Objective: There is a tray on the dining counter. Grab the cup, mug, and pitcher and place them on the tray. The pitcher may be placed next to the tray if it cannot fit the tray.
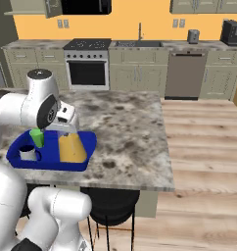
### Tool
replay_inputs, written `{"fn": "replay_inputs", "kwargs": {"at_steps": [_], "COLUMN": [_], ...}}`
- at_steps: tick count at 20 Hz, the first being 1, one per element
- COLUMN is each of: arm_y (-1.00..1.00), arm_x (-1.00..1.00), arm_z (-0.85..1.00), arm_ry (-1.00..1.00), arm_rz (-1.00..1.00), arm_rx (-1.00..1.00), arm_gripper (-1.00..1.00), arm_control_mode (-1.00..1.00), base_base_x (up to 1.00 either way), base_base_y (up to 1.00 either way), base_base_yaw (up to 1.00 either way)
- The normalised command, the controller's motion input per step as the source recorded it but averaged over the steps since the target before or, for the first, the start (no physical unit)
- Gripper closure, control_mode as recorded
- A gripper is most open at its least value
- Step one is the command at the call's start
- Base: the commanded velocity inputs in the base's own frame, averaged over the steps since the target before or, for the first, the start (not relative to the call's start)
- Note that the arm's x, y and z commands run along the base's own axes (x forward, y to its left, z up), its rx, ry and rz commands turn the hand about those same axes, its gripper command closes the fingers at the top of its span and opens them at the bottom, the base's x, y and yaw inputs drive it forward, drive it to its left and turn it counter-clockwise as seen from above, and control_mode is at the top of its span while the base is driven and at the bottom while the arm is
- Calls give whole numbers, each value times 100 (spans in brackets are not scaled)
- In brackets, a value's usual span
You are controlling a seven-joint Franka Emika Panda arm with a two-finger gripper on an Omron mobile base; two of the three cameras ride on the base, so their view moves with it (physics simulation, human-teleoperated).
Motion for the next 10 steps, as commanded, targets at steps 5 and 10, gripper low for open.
{"fn": "replay_inputs", "kwargs": {"at_steps": [5, 10], "arm_y": [0, 0], "arm_x": [-54, -46], "arm_z": [34, 38], "arm_ry": [0, -1], "arm_rz": [-9, -2], "arm_rx": [-5, -5], "arm_gripper": [-100, -100], "arm_control_mode": [-100, -100], "base_base_x": [0, 0], "base_base_y": [0, 0], "base_base_yaw": [0, 0]}}
